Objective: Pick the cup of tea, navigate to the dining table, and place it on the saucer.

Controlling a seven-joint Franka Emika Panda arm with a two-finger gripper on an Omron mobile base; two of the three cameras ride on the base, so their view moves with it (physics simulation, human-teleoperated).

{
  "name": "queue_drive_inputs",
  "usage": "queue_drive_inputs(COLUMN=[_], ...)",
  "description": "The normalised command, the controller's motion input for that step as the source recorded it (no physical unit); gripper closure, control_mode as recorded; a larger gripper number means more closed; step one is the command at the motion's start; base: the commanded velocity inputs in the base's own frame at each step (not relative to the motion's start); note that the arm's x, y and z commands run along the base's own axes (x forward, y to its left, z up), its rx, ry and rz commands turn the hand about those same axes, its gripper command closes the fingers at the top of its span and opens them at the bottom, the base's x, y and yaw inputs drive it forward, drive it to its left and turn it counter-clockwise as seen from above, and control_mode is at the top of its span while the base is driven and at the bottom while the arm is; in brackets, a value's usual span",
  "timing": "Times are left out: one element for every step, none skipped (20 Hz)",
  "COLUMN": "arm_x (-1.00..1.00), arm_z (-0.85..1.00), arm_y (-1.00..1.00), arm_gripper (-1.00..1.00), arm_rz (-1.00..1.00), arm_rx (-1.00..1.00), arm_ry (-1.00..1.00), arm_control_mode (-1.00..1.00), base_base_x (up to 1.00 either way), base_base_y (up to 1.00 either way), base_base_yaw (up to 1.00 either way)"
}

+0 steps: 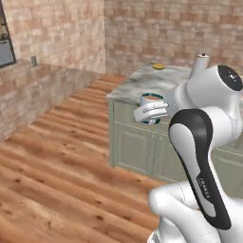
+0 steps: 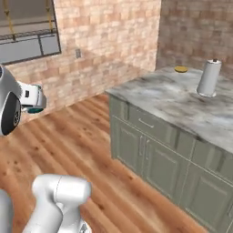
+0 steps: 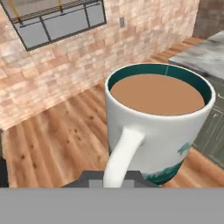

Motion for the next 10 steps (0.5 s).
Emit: queue_drive_inputs(arm_x=[0.00,0.00,0.00,0.00,0.00,0.00,0.00,0.00,0.00,0.00], arm_z=[0.00,0.00,0.00,0.00,0.00,0.00,0.00,0.00,0.00,0.00], arm_y=[0.00,0.00,0.00,0.00,0.00,0.00,0.00,0.00,0.00,0.00], arm_gripper=[1.00,1.00,1.00,1.00,1.00,1.00,1.00,1.00,1.00,1.00], arm_rz=[0.00,0.00,0.00,0.00,0.00,0.00,0.00,0.00,0.00,0.00], arm_rx=[0.00,0.00,0.00,0.00,0.00,0.00,0.00,0.00,0.00,0.00], arm_ry=[0.00,0.00,0.00,0.00,0.00,0.00,0.00,0.00,0.00,0.00], arm_control_mode=[1.00,1.00,1.00,1.00,1.00,1.00,1.00,1.00,1.00,1.00], base_base_x=[0.00,0.00,0.00,0.00,0.00,0.09,0.41,0.65,0.61,0.64], base_base_y=[0.15,0.14,0.14,0.16,0.19,0.29,0.48,0.74,1.00,1.00], base_base_yaw=[-1.00,-1.00,-1.00,-1.00,-1.00,-0.96,-0.88,-0.74,-0.50,-0.37])
